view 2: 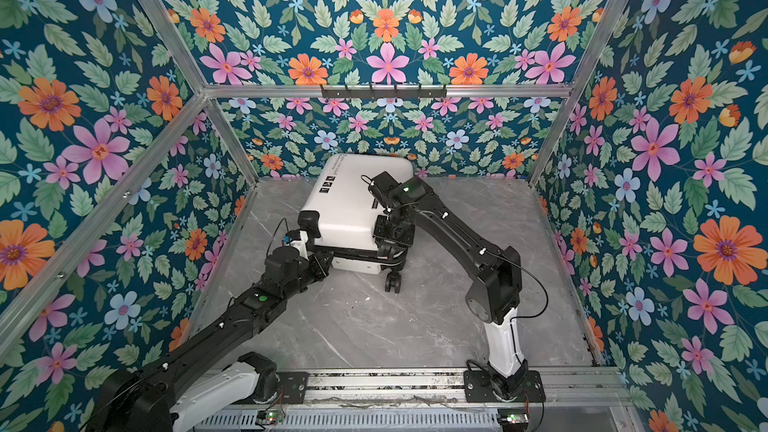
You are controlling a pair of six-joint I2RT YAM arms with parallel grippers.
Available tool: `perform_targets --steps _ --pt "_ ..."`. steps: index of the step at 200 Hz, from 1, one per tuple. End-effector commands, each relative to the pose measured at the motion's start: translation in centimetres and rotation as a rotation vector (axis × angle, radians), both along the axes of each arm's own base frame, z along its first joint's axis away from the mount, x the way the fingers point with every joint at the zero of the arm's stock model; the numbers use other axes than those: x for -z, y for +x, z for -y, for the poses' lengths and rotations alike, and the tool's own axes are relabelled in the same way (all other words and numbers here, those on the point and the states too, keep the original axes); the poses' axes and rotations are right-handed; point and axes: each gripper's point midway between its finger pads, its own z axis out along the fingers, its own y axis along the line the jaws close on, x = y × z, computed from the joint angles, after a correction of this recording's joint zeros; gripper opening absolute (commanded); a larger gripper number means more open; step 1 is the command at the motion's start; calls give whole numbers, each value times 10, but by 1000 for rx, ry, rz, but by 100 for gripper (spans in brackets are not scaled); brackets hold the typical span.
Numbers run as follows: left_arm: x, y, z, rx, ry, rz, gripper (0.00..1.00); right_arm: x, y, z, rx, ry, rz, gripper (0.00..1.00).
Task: Pack the luggage
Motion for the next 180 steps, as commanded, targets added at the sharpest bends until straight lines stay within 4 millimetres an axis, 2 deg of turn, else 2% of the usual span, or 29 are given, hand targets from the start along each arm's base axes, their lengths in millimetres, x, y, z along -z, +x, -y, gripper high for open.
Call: perform_targets --steps 1,53,93,110,133,146,156,168,180 --pt "-51 -1 37 137 -134 151 0 -17 11 -47 -47 203 39 0" --pt "-47 -19 96 259 -155 143 0 -11 13 -60 -18 252 13 0" --pt "-43 -35 147 385 -184 123 0 -6 11 -61 -1 258 3 0" --pt "-43 -35 152 383 -201 123 0 -6 9 -54 7 242 9 0" --pt "-45 -34 141 348 -194 128 0 -12 11 -41 26 240 24 0" --pt "-45 -34 136 333 -191 125 0 -19 14 -30 36 239 44 31" --pt "-44 -34 131 322 -188 120 0 -27 17 -22 36 235 73 49" --pt "-42 -34 126 302 -184 112 0 -40 19 -14 32 232 106 62" --pt "-41 -34 118 279 -182 108 0 -51 22 -5 31 232 135 68"
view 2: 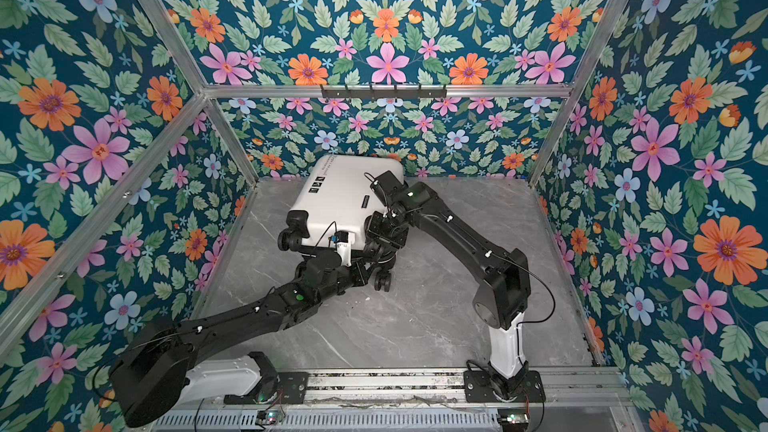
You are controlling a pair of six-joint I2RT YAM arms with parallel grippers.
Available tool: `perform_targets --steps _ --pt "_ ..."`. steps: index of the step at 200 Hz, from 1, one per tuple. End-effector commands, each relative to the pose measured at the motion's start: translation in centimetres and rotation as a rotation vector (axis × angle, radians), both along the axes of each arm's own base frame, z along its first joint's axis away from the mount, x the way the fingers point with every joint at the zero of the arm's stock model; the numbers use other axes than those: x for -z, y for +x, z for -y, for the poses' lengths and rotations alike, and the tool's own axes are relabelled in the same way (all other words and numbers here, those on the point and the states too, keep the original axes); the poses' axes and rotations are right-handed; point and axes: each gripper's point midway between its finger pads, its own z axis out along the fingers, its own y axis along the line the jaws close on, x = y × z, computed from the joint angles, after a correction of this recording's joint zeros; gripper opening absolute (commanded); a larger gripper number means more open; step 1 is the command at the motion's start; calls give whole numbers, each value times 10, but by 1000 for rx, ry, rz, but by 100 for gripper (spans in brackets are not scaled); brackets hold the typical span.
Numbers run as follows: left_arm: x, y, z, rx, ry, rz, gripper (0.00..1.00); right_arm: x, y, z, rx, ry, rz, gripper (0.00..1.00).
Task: Pack the luggage
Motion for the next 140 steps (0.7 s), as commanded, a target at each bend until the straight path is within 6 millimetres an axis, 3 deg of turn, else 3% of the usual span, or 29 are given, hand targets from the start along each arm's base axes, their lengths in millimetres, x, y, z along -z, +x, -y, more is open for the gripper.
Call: perform_targets --steps 1,36,64,96,116,140 --pt "-30 -1 3 19 -109 58 0 -28 11 10 0 21 99 69" --pt "-26 1 -21 -46 -95 41 0 -46 19 40 42 28 139 72" --pt "-20 -2 -46 -121 -90 21 0 -42 26 71 103 -5 140 72" --pt "-11 -6 -89 -251 -83 -7 0 -38 36 100 178 -6 152 69" --pt "-6 -6 -122 -354 -74 -31 0 -36 42 107 209 -2 162 65" --pt "4 -4 -159 -488 -68 -88 0 -30 53 99 219 26 164 54"
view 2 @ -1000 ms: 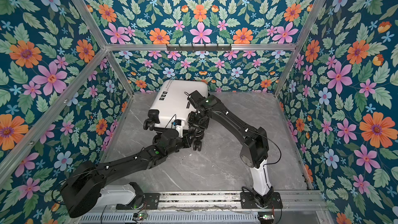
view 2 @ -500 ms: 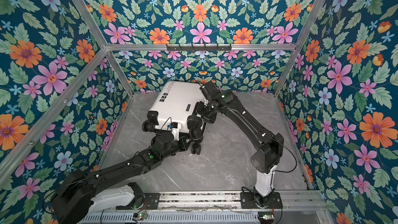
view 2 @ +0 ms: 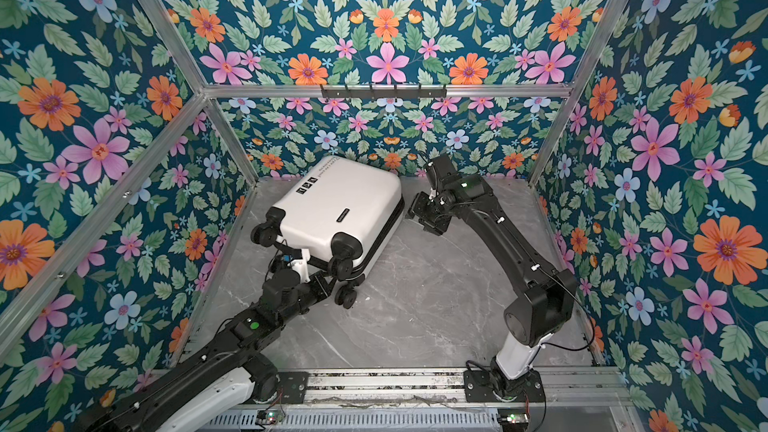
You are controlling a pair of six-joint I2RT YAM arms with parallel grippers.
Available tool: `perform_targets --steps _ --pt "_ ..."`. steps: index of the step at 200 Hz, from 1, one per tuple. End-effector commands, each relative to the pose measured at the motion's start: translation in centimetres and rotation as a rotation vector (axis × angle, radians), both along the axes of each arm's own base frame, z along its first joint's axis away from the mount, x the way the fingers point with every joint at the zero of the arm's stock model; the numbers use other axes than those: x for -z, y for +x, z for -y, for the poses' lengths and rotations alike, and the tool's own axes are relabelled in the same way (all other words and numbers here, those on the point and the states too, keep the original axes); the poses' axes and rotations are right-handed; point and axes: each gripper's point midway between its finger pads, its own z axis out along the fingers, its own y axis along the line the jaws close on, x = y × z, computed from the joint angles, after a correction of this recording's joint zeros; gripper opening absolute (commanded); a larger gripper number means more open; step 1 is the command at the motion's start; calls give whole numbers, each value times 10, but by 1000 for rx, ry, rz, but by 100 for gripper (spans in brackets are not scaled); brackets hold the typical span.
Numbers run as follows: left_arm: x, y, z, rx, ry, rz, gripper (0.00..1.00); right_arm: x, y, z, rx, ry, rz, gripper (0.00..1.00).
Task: Pack the luggage
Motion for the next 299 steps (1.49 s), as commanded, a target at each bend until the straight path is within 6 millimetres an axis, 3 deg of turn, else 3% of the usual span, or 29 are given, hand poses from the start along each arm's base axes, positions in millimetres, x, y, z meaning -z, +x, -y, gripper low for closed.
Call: perform_targets --steps 1,53,97,122,135,178,270,299 --pt "-7 12 -35 -170 -23 6 0 -1 17 -8 9 33 46 54" --pt "2 18 -75 -336 40 -98 0 33 56 -24 51 71 21 43" --pt "9 21 -77 -336 21 -124 0 65 92 -58 30 180 1 44" --pt "15 18 -74 -323 -1 -135 0 76 107 -66 39 216 -4 43" --pt "16 17 -74 -320 -7 -136 0 82 114 -66 47 228 -5 38" --pt "16 16 -74 -309 -16 -136 0 109 121 -67 36 196 -54 35" --pt "15 20 -64 -254 -20 -130 0 144 134 -74 52 196 -110 34" --pt "16 21 -64 -247 -20 -126 0 153 138 -74 60 186 -124 17"
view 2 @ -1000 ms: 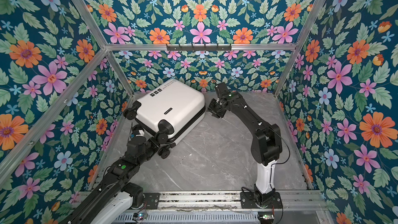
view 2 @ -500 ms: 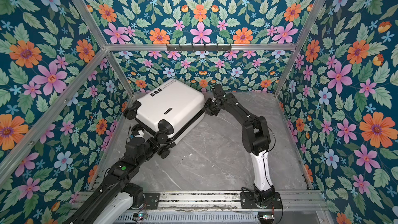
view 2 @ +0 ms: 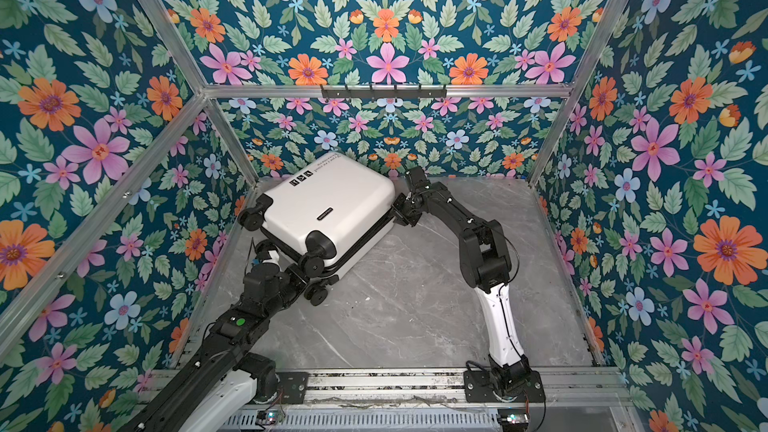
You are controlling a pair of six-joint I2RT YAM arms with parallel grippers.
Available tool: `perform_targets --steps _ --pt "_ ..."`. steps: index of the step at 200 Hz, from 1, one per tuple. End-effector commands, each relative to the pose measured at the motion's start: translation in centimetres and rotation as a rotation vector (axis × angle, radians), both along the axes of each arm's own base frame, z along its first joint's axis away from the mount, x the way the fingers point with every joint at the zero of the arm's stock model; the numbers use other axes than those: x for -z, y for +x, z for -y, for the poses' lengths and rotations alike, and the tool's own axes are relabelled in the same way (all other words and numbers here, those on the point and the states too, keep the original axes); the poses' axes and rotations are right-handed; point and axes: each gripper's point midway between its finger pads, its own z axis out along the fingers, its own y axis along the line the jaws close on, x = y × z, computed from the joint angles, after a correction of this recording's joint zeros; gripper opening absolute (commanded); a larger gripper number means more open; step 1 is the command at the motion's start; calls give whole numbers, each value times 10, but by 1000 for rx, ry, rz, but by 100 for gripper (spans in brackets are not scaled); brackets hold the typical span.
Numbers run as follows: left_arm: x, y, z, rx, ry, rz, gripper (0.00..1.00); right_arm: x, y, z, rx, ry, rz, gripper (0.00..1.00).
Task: Pack the luggage
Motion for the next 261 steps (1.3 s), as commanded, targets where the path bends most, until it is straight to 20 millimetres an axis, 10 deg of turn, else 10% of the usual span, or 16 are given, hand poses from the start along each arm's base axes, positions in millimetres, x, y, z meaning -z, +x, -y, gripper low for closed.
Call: perform_targets --steps 1,14,67,197,224,261 --pt "2 0 0 7 10 -3 0 6 3 2 12 -10 -8 16" --pt "3 0 -1 7 13 -3 0 8 2 3 19 -3 -18 0" --pt "-5 16 5 47 25 24 0 -7 -18 25 116 83 14 0" --pt "-16 88 82 370 -114 167 0 -22 -173 109 244 19 9 0" --pt "-12 90 86 390 -126 164 0 -31 -193 122 232 -43 -5 52" --pt "-9 93 89 398 -137 163 0 -59 -216 144 258 -90 54 64"
